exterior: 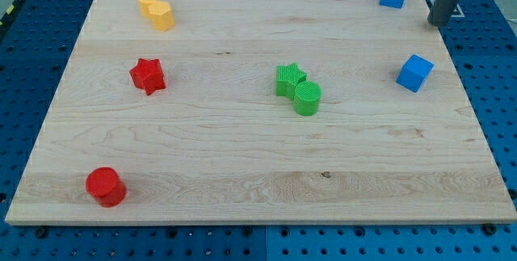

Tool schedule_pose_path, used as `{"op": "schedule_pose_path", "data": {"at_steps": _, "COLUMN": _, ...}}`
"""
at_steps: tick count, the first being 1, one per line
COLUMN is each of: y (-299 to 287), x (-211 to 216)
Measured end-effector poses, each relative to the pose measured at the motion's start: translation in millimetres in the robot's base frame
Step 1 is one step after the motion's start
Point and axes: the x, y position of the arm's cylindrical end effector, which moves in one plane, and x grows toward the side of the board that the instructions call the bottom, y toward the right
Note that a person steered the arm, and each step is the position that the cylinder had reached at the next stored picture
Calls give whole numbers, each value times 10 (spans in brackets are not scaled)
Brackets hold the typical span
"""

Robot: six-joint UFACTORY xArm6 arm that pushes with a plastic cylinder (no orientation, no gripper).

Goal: Push the blue triangle to the left side

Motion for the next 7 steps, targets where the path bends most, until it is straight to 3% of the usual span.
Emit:
{"op": "schedule_pose_path", "data": {"at_steps": 2, "y": 30, "x": -738}}
{"op": "schedule_pose_path", "data": {"at_steps": 3, "y": -433, "x": -678}}
{"op": "schedule_pose_path", "data": {"at_steps": 7, "y": -530, "x": -561}}
